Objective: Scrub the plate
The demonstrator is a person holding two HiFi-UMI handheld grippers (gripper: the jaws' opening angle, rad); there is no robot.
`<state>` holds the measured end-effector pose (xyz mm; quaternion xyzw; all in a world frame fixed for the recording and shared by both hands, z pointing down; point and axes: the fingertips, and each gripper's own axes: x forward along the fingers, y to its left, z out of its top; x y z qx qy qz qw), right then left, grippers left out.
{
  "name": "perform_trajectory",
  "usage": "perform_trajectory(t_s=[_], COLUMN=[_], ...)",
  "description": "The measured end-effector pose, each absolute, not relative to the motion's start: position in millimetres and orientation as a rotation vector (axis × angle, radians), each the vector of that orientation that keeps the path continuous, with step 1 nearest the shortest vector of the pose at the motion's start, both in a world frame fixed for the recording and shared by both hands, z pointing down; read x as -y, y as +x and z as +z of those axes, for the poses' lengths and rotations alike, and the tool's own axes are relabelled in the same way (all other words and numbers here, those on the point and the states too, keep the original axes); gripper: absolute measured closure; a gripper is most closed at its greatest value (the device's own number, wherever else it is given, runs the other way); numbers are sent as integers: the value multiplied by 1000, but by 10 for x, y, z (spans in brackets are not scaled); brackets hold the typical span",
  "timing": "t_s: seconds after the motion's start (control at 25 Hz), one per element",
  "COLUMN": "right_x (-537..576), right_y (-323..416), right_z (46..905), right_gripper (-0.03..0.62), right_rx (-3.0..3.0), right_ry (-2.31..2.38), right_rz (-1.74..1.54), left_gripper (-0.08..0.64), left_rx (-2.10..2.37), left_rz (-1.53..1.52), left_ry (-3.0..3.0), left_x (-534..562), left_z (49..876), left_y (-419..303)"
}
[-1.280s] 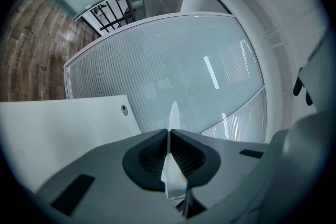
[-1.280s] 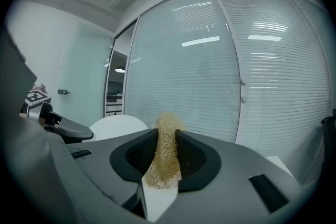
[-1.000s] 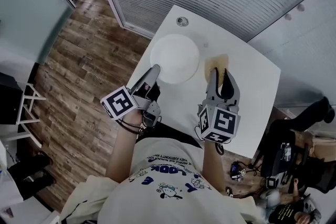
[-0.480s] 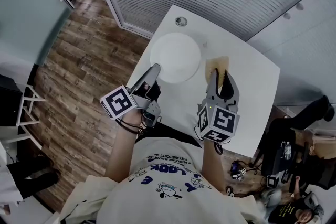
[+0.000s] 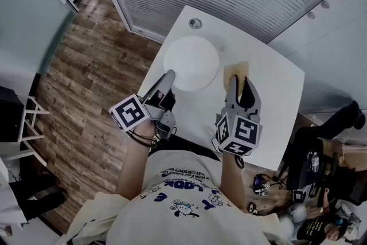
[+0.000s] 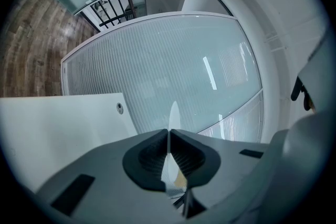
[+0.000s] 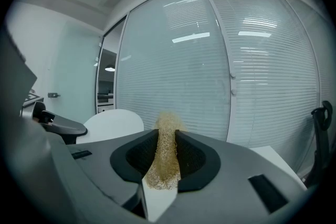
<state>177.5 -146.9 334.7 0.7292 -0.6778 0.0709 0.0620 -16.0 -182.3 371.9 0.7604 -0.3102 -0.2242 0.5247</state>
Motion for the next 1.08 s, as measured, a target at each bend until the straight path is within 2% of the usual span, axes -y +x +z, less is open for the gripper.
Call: perform_trajectory(t_s=[1.08], right_x=[1430], right_y=[1817], right_z=[3339], right_gripper=[499], right_rx=[2032], right_ry=[2244], right_rz=[234], left_gripper=[522], left_rx=[720], left_rz=[-525], left_ry=[1834], left_x=[1794], left_z=[3701], left_y=[-109])
